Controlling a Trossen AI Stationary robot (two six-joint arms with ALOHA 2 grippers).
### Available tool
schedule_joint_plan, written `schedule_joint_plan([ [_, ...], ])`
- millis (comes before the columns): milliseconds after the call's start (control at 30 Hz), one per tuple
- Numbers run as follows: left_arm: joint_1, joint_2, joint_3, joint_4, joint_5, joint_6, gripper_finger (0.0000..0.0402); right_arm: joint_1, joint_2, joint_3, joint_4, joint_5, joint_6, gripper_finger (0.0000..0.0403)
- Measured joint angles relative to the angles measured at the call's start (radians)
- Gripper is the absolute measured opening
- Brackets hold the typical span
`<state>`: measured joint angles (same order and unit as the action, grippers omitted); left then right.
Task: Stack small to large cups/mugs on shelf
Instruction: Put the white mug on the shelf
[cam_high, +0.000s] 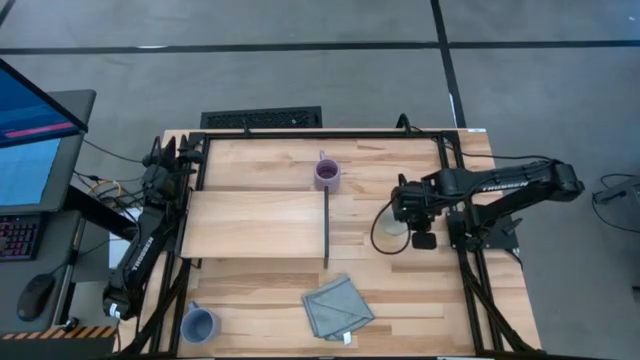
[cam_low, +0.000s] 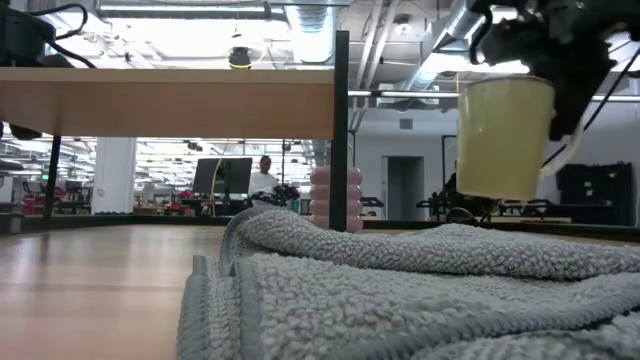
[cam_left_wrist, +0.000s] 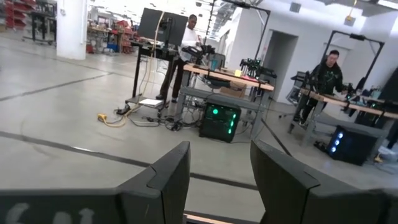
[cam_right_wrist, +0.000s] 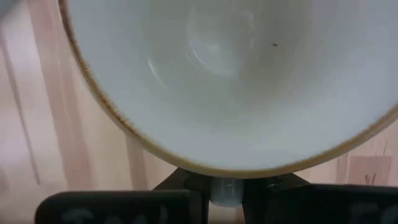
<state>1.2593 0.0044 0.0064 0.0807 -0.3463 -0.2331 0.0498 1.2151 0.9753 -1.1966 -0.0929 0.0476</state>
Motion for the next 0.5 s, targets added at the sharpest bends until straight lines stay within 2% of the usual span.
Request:
schedule_joint_plan([
  [233, 0.0, 0.0, 0.0, 0.0, 0.0, -0.08, 0.0159, 0.0, 0.087, 0.105, -0.045, -0.001, 0.015, 0.007],
  [500, 0.0, 0.0, 0.0, 0.0, 0.0, -0.13, 0.0159, 0.0, 0.193, 0.266, -0.135, 0.046, 0.005, 0.007],
])
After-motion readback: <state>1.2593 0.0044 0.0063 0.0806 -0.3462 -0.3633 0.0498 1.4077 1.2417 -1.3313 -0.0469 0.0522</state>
